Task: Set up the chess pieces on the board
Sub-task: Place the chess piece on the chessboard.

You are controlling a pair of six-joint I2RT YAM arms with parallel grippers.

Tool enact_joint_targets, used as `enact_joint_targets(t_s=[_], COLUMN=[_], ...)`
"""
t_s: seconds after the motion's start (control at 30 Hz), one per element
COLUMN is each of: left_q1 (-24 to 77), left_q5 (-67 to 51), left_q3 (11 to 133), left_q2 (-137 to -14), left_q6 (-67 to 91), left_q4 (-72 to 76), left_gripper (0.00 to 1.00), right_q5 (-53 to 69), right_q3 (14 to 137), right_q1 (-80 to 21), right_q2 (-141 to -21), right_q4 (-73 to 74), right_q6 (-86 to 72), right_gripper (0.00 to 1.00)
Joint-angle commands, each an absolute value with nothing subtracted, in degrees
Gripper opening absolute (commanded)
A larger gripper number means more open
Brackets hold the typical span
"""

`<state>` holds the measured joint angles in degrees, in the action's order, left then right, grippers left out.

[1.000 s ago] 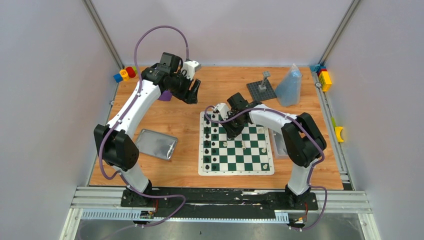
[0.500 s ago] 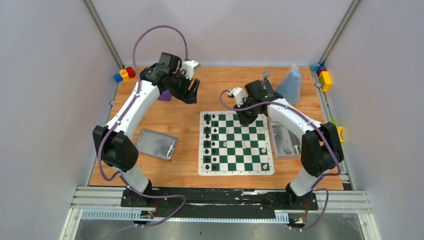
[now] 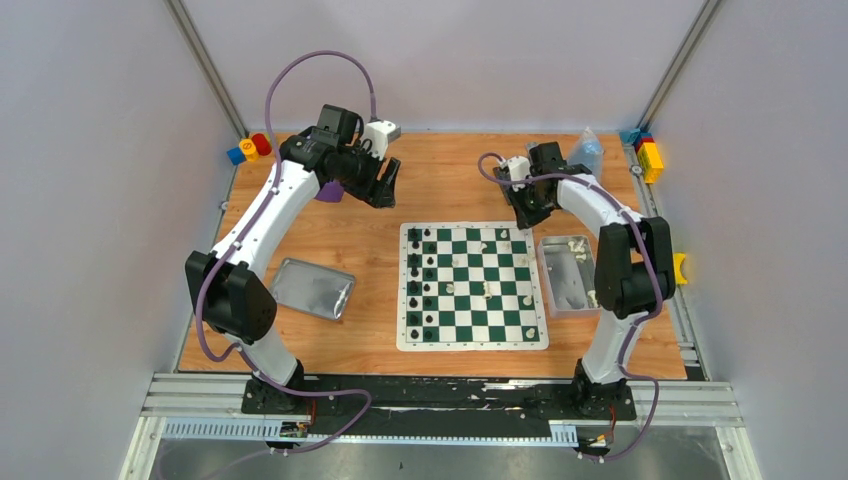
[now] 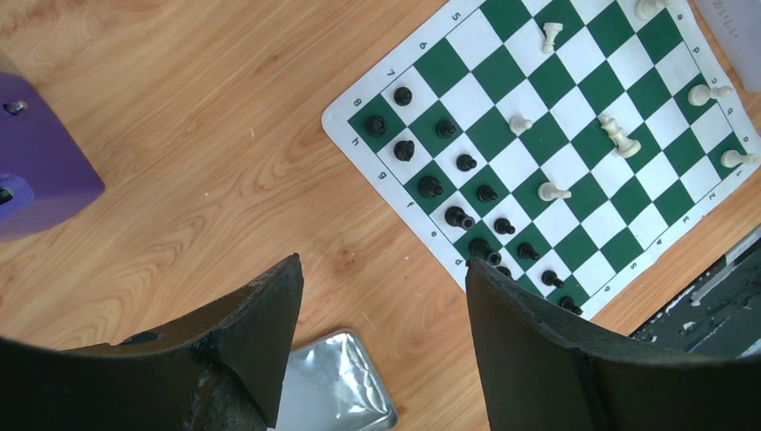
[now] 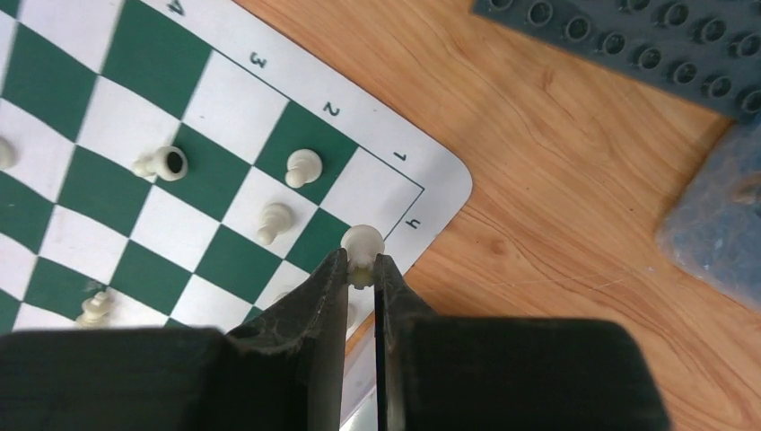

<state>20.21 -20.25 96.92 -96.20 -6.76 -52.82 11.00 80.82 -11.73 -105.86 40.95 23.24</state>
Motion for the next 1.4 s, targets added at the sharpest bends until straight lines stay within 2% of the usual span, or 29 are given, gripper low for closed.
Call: enact_joint_targets(t_s=[0.0,0.7,0.87,0.97,1.03,1.13,1.23,1.37], left_q1=[19.87,19.86,19.86,19.86,19.86,19.86,19.86,19.87], left_q5=[-21.23,-21.19,-21.01,-21.05,-21.07,-21.06,-21.17,-21.48], left_q3=[97.12,96.8,96.68,96.68,96.68,96.55,96.51,96.38], left_q2=[-94.61,-94.76,-94.68,-94.66,-94.54,-94.34,-94.18,-93.9], left_q6=[-6.66,-6.95,-6.94,-6.95,-6.95,-6.99,-6.87,-6.87], left_q4=[-51.0,-51.06,-51.06,-51.08,-51.02,-50.99,-50.96,-50.93], left_gripper=[0.75,0.75,0.75,0.75,0.76,0.76,0.76,0.76], right_q5=[10.81,11.54,12.15,11.7,11.16,10.42,10.05,10.28], right_q3=[83.66,85.08,84.65,84.2,83.82,83.22,82.2,80.66], right_q1=[-10.84,-10.84,-10.86,-10.85,-10.87,-10.83,-10.9,-10.86], right_q2=[-108.72,-114.17,-113.72,-113.11,-112.4,-110.49,-107.49,-103.83], right_q4=[41.21,38.8,38.78,38.78,38.77,38.79,38.89,39.97], right_q6=[24.59,24.02,23.74,23.49,23.42,23.17,22.78,22.31], right_gripper=[0.02,0.06,0.13,0.26,0.38,0.46,0.48,0.45])
